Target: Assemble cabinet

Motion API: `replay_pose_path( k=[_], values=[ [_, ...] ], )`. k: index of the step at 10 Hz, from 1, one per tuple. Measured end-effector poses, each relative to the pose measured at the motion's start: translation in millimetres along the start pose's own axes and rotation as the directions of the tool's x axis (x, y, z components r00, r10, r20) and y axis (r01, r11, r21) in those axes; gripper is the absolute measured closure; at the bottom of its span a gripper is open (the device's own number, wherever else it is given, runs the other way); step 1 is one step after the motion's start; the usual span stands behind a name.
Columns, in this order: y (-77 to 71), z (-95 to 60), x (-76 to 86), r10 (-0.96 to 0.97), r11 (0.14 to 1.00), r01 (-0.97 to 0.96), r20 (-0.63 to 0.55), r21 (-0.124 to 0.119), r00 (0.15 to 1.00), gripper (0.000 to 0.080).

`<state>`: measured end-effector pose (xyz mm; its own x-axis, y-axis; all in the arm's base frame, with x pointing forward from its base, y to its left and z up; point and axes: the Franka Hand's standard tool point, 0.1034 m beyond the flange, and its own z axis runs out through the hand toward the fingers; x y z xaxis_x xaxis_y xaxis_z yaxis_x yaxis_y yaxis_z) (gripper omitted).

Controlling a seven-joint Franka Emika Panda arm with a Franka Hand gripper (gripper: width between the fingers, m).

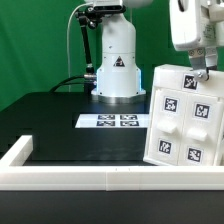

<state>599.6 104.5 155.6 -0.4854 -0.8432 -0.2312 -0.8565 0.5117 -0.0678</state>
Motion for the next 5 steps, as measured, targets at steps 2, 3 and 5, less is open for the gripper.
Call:
replay_pose_path(
  k=[2, 3, 5],
  values=[
    [-1.0, -0.2, -0.3, 0.029, 1.000, -0.029, 0.015, -0.001, 0.999, 0.0236],
    [-0.7, -0.1, -0.5, 0.009, 1.000, -0.009, 0.016, -0.001, 1.000, 0.0236],
    [-0.4, 0.5, -0.4, -0.015, 1.000, 0.015, 0.015, -0.001, 1.000, 0.0231]
  ],
)
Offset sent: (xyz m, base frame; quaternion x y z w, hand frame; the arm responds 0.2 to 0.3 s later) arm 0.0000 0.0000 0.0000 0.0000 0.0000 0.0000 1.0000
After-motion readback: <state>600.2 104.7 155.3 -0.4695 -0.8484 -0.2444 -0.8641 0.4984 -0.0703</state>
